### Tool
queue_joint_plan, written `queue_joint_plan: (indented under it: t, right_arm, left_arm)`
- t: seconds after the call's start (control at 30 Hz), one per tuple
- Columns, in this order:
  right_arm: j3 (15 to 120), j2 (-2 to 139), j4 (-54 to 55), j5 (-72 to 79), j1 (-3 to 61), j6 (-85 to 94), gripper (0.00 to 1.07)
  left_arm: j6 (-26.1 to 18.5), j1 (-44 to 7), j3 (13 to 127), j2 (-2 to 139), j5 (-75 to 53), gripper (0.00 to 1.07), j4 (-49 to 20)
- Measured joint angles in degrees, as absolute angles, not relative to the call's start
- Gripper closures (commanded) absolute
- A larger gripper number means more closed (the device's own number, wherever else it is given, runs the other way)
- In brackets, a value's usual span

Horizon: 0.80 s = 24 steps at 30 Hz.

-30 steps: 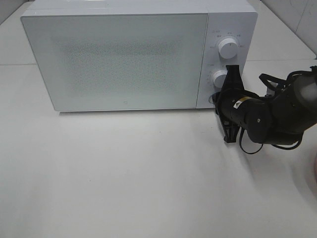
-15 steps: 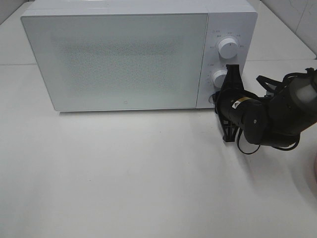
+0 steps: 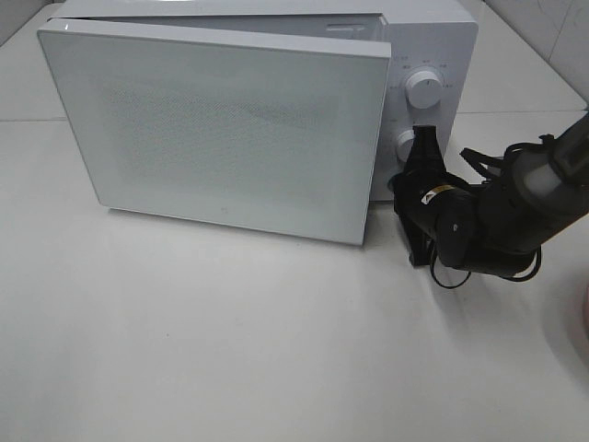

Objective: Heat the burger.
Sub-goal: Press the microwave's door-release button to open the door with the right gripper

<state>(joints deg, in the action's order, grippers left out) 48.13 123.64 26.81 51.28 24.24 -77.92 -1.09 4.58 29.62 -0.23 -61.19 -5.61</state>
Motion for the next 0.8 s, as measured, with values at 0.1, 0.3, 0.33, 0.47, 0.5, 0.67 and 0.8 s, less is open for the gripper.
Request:
queue_joint_plan:
  t: [0.1, 0.3, 0.33, 0.47, 0.5, 0.67, 0.8]
  right_arm:
    - [48.3, 123.76, 27.79, 51.28, 24.58, -77.92, 1.07]
    - [48.3, 123.76, 27.96, 51.28, 24.64, -77.92, 1.07]
    - [48.3, 123.76, 27.96, 51.28, 24.64, -77.86, 1.07]
    - [48.3, 123.76, 27.96, 51.28, 24.64, -77.86, 1.07]
    - [48.3, 123.76, 27.96, 51.28, 24.64, -77.86, 1.07]
    - [48.3, 123.76, 27.73, 51.28, 24.64, -77.86, 1.07]
    - [48.3, 123.76, 27.16, 50.65, 24.64, -77.92, 1.07]
  left_arm:
    - [-1.09, 4.58, 29.62, -0.23, -61.19, 0.06, -5.61]
    - [-1.09, 4.58, 29.62, -0.23, -61.19, 0.06, -5.61]
    - [-1.09, 4.58, 29.62, -0.23, -61.19, 0.06, -5.61]
    - [-1.09, 4.58, 29.62, -0.23, -61.19, 0.06, -5.61]
    - [-1.09, 4.58, 29.62, -0.23, -61.19, 0.06, -5.61]
    - [-1.09, 4.58, 29.62, -0.23, -61.19, 0.06, -5.61]
    - [-1.09, 4.58, 29.62, -0.23, -61.19, 0.06, -5.61]
